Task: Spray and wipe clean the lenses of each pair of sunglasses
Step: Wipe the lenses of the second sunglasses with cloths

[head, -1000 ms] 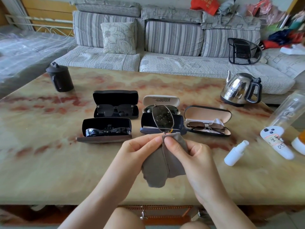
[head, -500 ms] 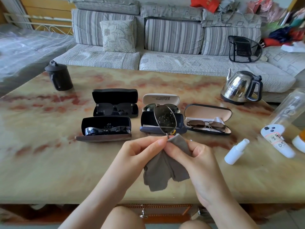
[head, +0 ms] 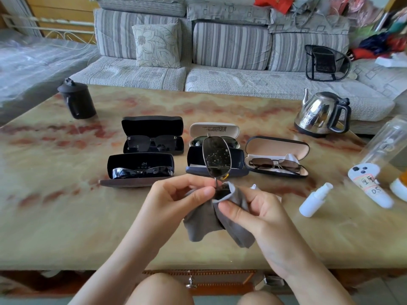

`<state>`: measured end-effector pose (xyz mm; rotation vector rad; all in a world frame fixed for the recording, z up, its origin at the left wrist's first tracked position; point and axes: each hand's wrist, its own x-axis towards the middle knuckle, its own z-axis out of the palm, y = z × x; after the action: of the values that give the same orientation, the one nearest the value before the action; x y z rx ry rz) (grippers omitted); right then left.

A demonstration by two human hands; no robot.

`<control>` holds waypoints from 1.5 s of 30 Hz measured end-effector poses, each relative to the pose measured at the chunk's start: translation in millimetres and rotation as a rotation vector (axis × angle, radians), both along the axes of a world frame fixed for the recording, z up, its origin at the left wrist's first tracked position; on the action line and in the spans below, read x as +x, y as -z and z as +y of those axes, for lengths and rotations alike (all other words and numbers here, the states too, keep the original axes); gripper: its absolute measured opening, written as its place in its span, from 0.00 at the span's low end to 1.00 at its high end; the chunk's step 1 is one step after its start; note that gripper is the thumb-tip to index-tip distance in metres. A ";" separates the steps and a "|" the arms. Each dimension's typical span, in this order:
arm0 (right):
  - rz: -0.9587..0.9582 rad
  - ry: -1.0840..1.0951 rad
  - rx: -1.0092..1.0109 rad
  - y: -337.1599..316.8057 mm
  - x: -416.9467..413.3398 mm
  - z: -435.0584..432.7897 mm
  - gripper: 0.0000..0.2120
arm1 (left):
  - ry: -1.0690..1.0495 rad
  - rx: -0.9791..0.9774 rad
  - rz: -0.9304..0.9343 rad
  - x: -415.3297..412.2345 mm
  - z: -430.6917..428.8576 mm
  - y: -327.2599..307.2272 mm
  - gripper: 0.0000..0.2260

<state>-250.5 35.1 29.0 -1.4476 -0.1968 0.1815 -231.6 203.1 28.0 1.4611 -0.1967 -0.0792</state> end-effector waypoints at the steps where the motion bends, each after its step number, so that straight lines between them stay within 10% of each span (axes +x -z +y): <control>1: 0.015 0.003 0.007 0.0 0.0 0.2 0.09 | 0.024 0.002 0.011 -0.3 -0.7 0.5 0.10; 19: -0.126 0.246 -0.173 9.5 3.3 5.2 0.23 | 0.056 0.023 0.057 -1.9 -13.4 1.3 0.14; 45: 0.029 0.151 0.047 0.2 -4.9 3.3 0.11 | -0.029 -0.152 0.092 -4.2 -20.1 1.4 0.15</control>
<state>-255.4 38.4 28.8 -1.4055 -0.0673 0.0740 -235.8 183.0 26.6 1.3050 -0.1044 -0.1055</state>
